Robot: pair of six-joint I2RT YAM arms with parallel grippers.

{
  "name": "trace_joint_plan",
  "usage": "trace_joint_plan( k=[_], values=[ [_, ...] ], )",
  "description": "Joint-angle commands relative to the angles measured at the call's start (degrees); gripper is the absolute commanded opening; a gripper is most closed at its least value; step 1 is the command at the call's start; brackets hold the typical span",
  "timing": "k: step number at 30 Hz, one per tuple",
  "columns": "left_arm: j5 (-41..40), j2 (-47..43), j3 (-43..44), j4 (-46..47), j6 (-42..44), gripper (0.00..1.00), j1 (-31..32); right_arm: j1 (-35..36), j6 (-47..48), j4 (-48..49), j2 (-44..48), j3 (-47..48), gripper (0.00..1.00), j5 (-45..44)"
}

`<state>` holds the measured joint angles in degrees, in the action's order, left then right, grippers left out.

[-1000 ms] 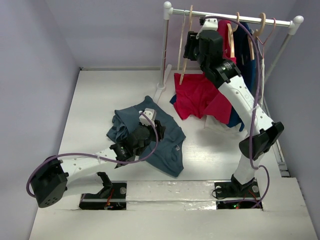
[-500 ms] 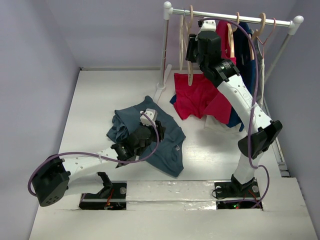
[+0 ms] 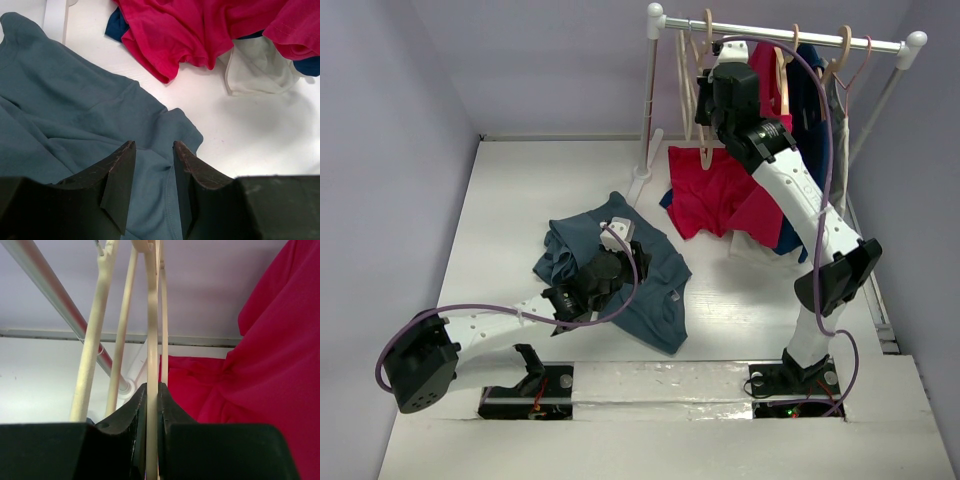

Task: Place the t-shirt on the hanger
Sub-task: Pick up the hanger from the clothesline, then place the T-shirt on the hanger.

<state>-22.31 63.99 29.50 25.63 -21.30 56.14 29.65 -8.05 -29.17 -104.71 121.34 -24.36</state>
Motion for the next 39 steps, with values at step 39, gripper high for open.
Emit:
trace_joint_plan(
  k=[39],
  values=[
    [7.4, 17.1, 10.7, -4.3, 6.9, 0.15, 1.0, 10.6, -16.1, 17.2, 48.6, -60.1, 0.0, 7.7]
  ],
)
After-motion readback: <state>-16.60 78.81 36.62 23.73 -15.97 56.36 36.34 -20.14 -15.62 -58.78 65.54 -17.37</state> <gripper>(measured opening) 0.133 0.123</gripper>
